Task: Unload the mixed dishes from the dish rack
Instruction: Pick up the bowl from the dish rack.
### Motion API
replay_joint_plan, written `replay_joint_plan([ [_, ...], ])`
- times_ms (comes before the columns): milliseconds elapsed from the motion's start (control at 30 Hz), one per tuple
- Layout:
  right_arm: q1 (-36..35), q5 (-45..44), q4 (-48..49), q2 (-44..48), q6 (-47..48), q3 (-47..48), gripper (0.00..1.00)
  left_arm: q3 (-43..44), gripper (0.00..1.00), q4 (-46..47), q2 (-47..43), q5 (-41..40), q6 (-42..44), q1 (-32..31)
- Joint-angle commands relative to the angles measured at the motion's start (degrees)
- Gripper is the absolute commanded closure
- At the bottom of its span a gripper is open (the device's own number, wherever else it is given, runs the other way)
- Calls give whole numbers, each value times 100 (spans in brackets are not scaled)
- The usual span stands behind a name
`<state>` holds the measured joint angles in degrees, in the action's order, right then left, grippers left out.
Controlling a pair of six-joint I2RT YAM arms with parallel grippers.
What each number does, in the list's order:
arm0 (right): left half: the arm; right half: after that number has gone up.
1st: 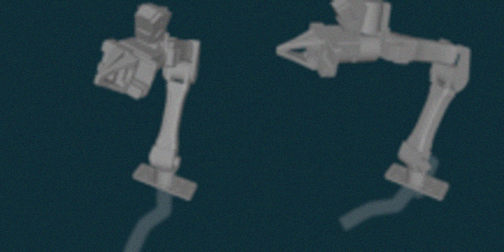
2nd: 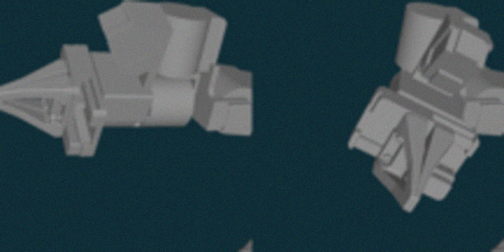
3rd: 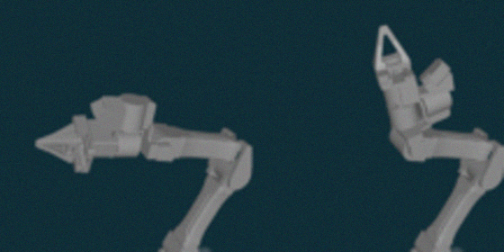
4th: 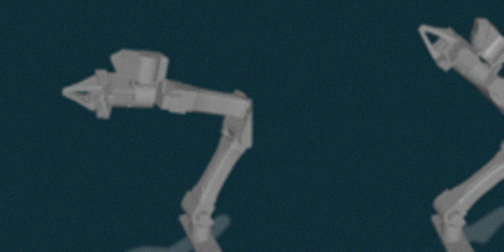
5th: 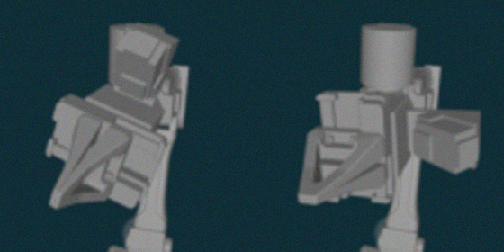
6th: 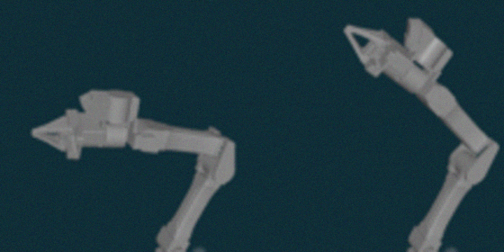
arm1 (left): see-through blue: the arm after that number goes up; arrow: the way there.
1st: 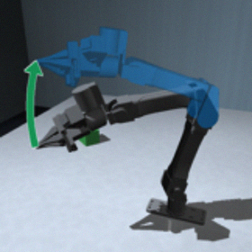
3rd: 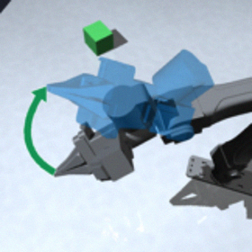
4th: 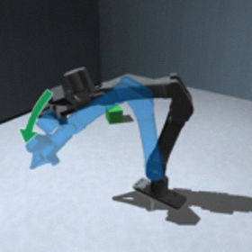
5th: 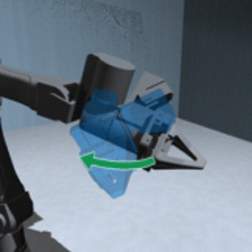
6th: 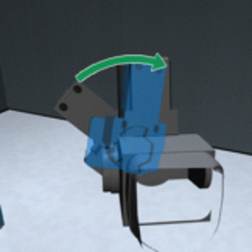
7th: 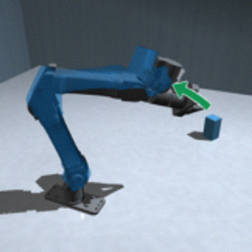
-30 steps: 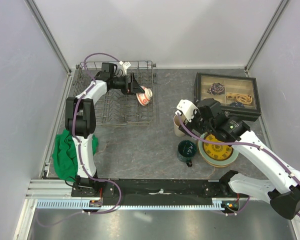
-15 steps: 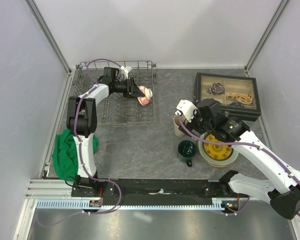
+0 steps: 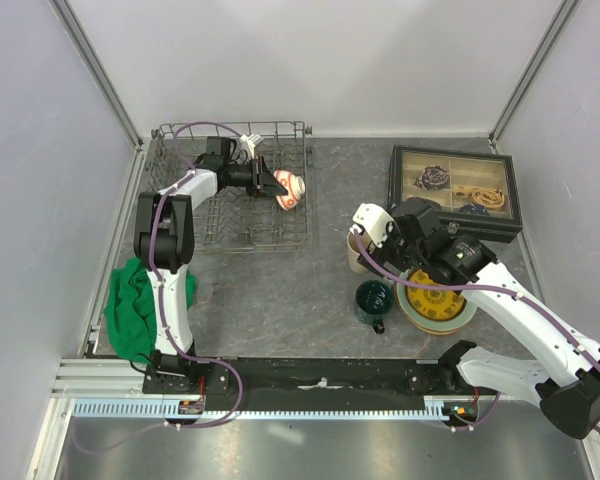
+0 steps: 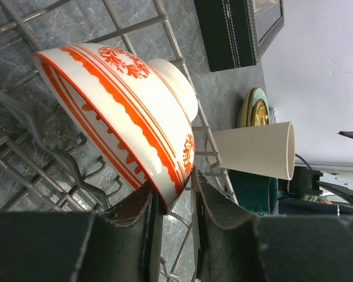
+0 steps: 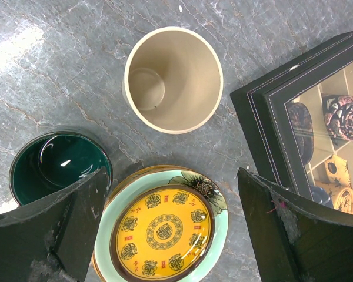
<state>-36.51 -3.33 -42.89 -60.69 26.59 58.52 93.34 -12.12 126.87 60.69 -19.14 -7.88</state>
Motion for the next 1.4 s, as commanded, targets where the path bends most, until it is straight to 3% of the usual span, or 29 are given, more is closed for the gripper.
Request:
replay_joint_plan([
  [0,21,-36,123,118,-92,-25,2,-9,87,509,-83,620,-204,-91],
  [100,21,-1,123,110,-92,-34,2,-44,98,640,-118,795,-292,-73],
  [1367,21,114,97,-13,-110,-25,2,-211,99,1661,-1479,1543,-1224,261],
])
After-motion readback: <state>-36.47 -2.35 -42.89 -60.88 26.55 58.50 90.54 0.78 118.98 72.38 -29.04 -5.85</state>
